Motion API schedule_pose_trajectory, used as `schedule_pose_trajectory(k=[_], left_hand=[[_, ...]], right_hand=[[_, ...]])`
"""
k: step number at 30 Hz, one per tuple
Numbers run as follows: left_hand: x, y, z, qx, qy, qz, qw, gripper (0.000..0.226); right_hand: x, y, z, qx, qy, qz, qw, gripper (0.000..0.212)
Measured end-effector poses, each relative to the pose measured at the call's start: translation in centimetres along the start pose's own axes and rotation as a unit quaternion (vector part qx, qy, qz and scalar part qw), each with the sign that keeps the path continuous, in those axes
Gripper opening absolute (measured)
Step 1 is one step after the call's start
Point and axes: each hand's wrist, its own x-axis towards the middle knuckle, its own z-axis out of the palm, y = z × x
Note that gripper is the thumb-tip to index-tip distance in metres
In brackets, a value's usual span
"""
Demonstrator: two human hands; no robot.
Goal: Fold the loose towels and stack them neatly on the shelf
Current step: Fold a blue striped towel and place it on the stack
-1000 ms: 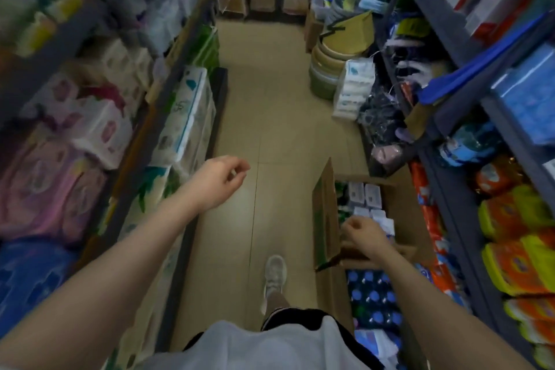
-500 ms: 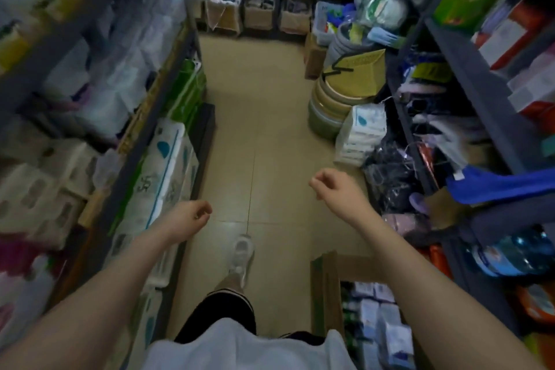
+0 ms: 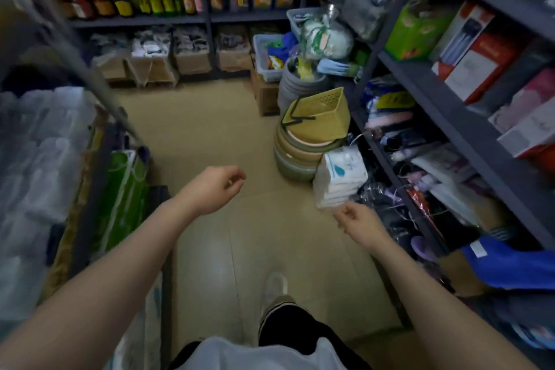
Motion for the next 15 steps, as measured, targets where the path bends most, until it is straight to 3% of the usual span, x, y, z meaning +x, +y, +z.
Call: schedule_pose_trajectory(k=[6,11,15], left_hand=[[15.8,1.9,-2.1,-0.007,0.004,0.087,0.996,0.022],[28.0,2.1,-2.7,0.003,-0.029,0.097,0.995,0.032],[37.3,1.6,-2.4,0.04,-0.073,0.095,0.992,0.026]], right_hand=[[12.0,0.1,-4.4,0.026,0.038,0.037,0.998,0.018],[21.0,-1.7,-9.7,0.021,0.072,0.036,0.997,0.018],[25.5,-4.2,-14.0,0.039,0.119,0.024,0.992,0.018]])
